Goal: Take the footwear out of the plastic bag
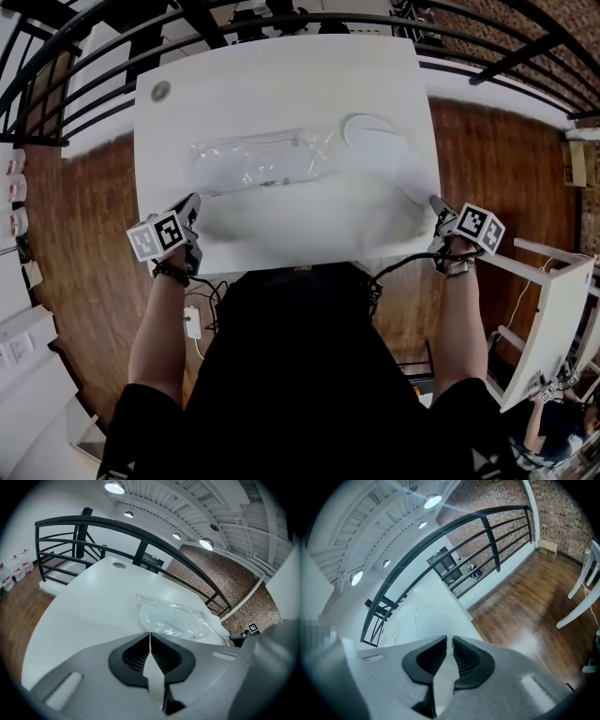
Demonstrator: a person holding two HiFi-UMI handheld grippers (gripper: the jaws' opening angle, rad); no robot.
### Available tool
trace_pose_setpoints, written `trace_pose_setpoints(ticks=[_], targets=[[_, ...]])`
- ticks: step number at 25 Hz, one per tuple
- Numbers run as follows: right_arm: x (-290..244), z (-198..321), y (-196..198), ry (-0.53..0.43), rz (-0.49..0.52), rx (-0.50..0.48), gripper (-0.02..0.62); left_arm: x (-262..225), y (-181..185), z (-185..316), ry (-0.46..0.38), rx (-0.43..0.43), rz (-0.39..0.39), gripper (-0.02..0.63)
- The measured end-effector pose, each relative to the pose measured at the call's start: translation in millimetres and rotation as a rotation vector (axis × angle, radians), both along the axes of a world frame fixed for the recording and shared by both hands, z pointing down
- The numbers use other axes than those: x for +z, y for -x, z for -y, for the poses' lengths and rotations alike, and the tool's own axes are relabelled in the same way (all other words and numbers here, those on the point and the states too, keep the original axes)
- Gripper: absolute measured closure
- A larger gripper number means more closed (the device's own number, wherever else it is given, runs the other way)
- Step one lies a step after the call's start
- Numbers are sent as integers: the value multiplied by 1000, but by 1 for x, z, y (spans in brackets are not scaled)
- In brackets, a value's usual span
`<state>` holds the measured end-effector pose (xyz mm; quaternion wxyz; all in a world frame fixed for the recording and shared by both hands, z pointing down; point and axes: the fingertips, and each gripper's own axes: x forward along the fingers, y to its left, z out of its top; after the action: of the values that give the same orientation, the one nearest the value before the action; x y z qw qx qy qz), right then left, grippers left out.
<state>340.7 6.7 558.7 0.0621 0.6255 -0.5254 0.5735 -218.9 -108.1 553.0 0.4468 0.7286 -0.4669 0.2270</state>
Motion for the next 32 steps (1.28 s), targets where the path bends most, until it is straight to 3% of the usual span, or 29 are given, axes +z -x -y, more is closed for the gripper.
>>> trace_pose_setpoints(ticks=[11,15,18,23,32], targets=[[1,-13,25,44,-42,-96,540,2,-1,-4,0,34,-16,581],[-18,-11,28,39,-137,-150,540,1,-3,-3,-4,46,-23,581],[-37,2,40,-4,-199,-217,540,-2,-2,-2,-8,50,-28,581],[-44,38,91,-110,-157,-382,540,-2,5,-2,-6,47,-25,581],[-37,91,176,-117,-134,-638,540,-2,6,5,-4,60,-5,580]])
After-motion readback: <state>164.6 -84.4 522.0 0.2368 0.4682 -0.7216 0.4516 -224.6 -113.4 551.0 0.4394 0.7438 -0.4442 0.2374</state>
